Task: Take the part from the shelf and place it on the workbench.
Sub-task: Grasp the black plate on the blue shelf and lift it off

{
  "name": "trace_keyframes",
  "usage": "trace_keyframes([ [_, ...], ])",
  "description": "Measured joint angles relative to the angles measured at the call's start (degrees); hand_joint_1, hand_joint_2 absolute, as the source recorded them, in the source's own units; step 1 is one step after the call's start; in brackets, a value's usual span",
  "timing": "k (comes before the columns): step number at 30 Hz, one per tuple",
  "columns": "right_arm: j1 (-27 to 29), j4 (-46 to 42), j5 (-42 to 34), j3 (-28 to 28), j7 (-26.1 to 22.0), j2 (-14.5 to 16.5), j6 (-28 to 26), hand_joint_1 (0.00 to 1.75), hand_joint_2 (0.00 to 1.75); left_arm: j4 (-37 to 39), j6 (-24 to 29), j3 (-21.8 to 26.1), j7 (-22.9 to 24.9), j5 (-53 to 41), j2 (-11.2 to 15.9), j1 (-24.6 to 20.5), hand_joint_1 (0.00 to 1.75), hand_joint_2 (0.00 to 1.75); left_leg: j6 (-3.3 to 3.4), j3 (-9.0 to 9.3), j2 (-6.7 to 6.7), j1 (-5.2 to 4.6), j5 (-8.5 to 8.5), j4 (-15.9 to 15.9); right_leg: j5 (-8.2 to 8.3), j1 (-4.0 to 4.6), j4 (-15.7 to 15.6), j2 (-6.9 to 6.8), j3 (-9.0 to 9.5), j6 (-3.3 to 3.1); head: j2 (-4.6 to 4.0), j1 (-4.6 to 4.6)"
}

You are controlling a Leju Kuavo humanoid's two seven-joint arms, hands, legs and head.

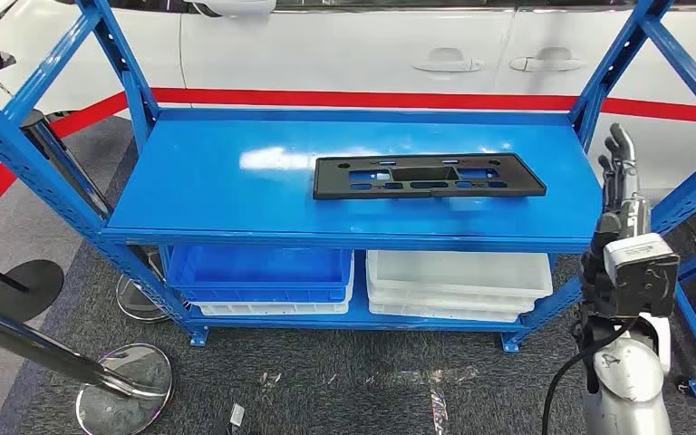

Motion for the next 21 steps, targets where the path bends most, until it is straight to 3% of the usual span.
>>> trace_keyframes([
  [1, -0.3, -0.1, 0.1, 0.7, 0.2, 0.0, 0.0, 0.00, 0.58, 0.0, -0.2, 0.4, 0.1, -0.4, -0.1, 0.0, 0.00, 0.00, 0.00, 0.00, 0.00, 0.00, 0.00, 0.0, 0.00, 0.00, 0.0, 0.00, 0.00, 0.00, 0.00, 0.00],
  [2, -0.6, -0.2, 0.2, 1.3, 0.5, 0.0, 0.1, 0.00, 0.87, 0.0, -0.3, 0.7, 0.3, -0.7, -0.2, 0.1, 0.00, 0.00, 0.00, 0.00, 0.00, 0.00, 0.00, 0.0, 0.00, 0.00, 0.0, -0.01, 0.00, 0.00, 0.00, 0.01],
  [4, -2.1, -0.4, 0.5, 3.8, 1.4, 0.0, 0.4, 0.00, 1.75, 0.0, -0.9, 2.0, 1.0, -2.1, -0.6, 0.2, 0.00, 0.00, 0.02, -0.03, -0.02, 0.00, 0.02, 0.0, 0.00, 0.00, 0.0, -0.03, 0.00, 0.00, 0.00, 0.01],
  [12, -8.7, 2.5, 1.9, 14.4, 5.6, 0.2, 1.9, 0.00, 1.75, -1.0, -1.8, 5.0, 3.6, -5.2, -1.6, 0.8, 0.00, 0.00, 0.05, -0.10, -0.11, 0.00, 0.04, 0.0, 0.00, 0.00, 0.0, -0.15, -0.03, 0.00, 0.00, 0.02],
  [21, -14.3, 12.4, 2.1, 23.0, 8.4, 1.8, 1.6, 0.00, 1.75, -2.5, 0.5, 5.1, 5.7, -3.8, -2.0, 1.5, 0.00, 0.00, 0.06, -0.16, -0.13, 0.00, 0.05, 0.0, 0.00, 0.00, 0.0, -0.21, -0.08, 0.00, 0.00, 0.01],
])
